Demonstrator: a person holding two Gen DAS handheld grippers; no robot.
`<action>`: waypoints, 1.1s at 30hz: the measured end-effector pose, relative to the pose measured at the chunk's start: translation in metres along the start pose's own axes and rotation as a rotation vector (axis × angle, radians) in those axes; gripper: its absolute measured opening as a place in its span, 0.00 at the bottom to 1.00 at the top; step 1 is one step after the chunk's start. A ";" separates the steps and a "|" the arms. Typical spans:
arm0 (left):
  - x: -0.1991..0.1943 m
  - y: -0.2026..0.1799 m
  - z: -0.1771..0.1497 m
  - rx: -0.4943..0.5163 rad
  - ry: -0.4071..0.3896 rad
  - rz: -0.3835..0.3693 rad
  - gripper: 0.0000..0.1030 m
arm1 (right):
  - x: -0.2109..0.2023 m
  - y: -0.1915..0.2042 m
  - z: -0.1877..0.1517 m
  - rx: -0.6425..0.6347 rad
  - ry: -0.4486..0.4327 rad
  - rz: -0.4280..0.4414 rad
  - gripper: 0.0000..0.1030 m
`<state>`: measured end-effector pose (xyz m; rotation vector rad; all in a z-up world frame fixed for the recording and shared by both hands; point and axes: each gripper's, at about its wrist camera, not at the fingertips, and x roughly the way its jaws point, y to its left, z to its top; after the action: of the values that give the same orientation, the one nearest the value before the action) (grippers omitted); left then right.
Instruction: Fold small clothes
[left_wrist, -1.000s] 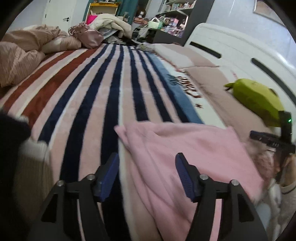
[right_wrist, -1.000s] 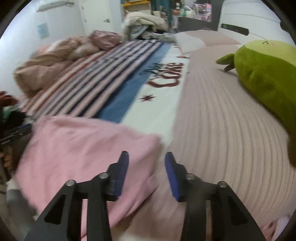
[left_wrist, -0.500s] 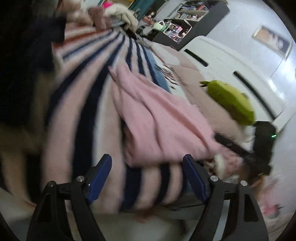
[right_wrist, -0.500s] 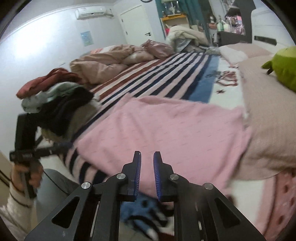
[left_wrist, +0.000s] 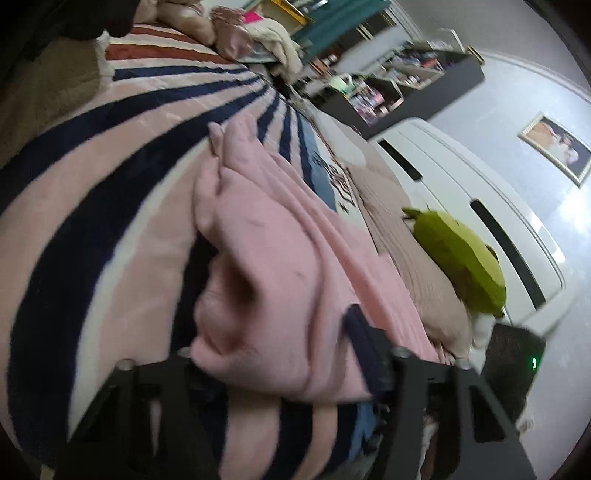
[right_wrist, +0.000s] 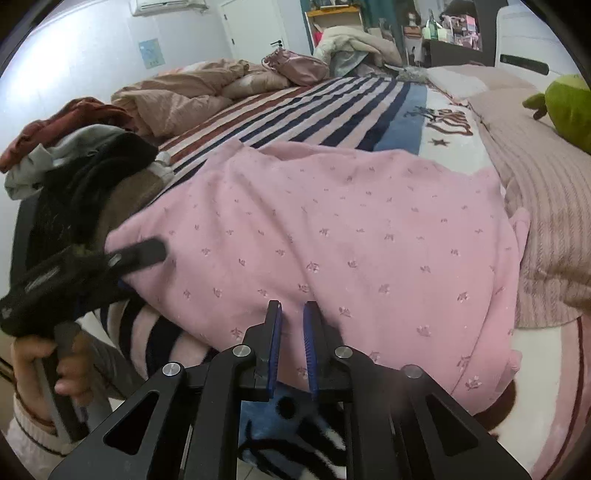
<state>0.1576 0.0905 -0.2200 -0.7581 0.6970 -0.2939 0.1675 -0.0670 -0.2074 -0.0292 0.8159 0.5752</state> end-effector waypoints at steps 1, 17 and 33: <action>0.002 0.002 0.002 -0.011 -0.008 0.003 0.38 | 0.001 0.000 -0.001 0.000 0.001 0.003 0.05; 0.009 -0.100 0.021 0.562 -0.019 0.110 0.17 | -0.076 -0.053 0.002 0.137 -0.156 0.103 0.09; 0.098 -0.167 -0.049 0.821 0.359 -0.150 0.36 | -0.143 -0.128 -0.027 0.285 -0.284 0.044 0.10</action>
<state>0.1967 -0.0993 -0.1719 0.0358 0.7714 -0.8062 0.1353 -0.2497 -0.1515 0.3262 0.6155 0.4866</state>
